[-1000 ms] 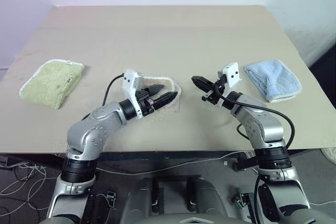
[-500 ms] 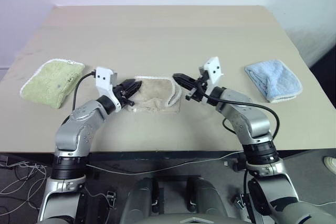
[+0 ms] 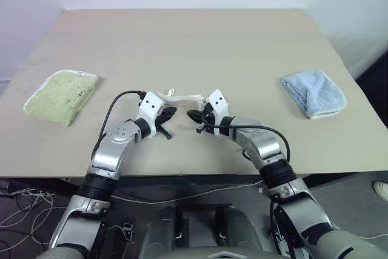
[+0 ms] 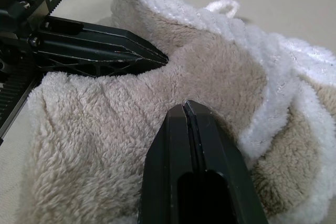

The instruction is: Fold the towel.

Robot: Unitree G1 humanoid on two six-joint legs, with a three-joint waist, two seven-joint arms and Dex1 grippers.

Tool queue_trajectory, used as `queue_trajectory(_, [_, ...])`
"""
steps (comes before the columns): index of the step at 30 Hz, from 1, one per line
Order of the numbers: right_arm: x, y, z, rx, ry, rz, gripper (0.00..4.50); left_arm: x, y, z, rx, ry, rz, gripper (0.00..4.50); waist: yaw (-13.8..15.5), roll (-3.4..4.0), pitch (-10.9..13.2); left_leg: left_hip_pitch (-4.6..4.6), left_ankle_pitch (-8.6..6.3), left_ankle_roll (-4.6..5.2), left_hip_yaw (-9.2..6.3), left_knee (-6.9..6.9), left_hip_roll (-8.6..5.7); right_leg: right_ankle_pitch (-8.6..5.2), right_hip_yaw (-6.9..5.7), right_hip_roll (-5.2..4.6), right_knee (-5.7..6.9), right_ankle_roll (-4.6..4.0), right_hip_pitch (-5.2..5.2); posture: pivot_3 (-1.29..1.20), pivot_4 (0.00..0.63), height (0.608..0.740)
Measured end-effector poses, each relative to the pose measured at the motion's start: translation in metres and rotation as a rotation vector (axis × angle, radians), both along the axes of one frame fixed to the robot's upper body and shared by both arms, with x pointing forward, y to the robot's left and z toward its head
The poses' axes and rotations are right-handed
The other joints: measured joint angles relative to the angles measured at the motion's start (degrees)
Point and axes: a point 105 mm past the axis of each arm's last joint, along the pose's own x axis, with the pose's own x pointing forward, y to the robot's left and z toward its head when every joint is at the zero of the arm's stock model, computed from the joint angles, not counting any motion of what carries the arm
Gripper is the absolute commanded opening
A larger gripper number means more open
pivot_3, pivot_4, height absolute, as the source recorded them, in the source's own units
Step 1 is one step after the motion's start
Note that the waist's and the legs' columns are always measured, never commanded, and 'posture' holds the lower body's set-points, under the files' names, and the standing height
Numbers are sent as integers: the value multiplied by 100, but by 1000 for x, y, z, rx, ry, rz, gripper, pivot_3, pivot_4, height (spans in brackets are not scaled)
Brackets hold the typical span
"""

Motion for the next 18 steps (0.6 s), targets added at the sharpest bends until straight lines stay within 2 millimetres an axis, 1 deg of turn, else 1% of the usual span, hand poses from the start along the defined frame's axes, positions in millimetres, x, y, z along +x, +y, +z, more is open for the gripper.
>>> queue_trajectory(2, [-3, -4, 3, 23, -9, 1, 0, -2, 3, 3, -80, 9, 16, 26, 1, -1, 1, -3, 2, -3, 0, 0, -1, 0, 1, -6, 1, 0, -2, 0, 150, 740])
queue_trajectory(3, [-5, -7, 6, 37, -14, 1, 176, -2, 5, 6, -111, 9, 24, 8, 2, -2, 3, -8, 3, -3, -1, 0, -1, 0, 0, -8, 1, 0, -6, 0, 150, 740])
queue_trajectory(5, [-10, -18, 19, 84, -16, 9, 574, -1, 17, 20, -172, -18, 55, 0, 5, -2, 5, -11, 3, -3, -2, 1, -1, 1, 0, -11, 2, 1, -8, 0, 150, 740])
queue_trajectory(7, [-13, -30, 33, 132, 3, 10, 1153, 0, 32, 32, -163, -58, 90, 0, -1, -2, 6, -11, 1, 0, -3, 0, -1, 1, 0, -13, 2, 0, -9, 0, 150, 740])
queue_trajectory(10, [-17, -50, 48, 217, 82, -16, 2185, -1, 69, 43, -63, -109, 175, 0, -18, -1, 5, -10, -15, 25, -5, -2, 2, 0, -1, -13, 2, -1, -11, 0, 150, 740])
queue_trajectory(11, [-17, -55, 49, 239, 111, -31, 2561, -2, 77, 42, -39, -113, 193, 0, -12, -1, 5, -10, -16, 26, -5, -2, 1, 0, -1, -14, 1, -1, -11, 0, 150, 740])
queue_trajectory(12, [-17, -58, 48, 259, 144, -43, 2897, -3, 80, 40, -19, -112, 198, 0, -8, -1, 5, -10, -17, 27, -5, -3, 1, 0, -1, -15, 1, -2, -11, 0, 150, 740])
queue_trajectory(16, [-15, -61, 36, 379, 381, -103, 4266, -12, 95, 25, 90, -90, 186, 0, 6, 1, 6, -22, -25, 15, -5, -3, 0, 3, 0, -22, 2, -6, -26, 0, 150, 740])
queue_trajectory(17, [-15, -61, 34, 395, 418, -107, 4477, -13, 97, 23, 102, -88, 187, 0, 11, 1, 6, -32, -27, 11, -6, -3, -1, 5, 0, -24, 1, -10, -36, 0, 150, 740])
queue_trajectory(18, [-17, -60, 34, 413, 453, -100, 4477, -14, 99, 22, 110, -84, 187, 0, 8, 1, 6, -44, -26, 10, -6, -3, -1, 8, 1, -26, 2, -13, -49, 0, 150, 740])
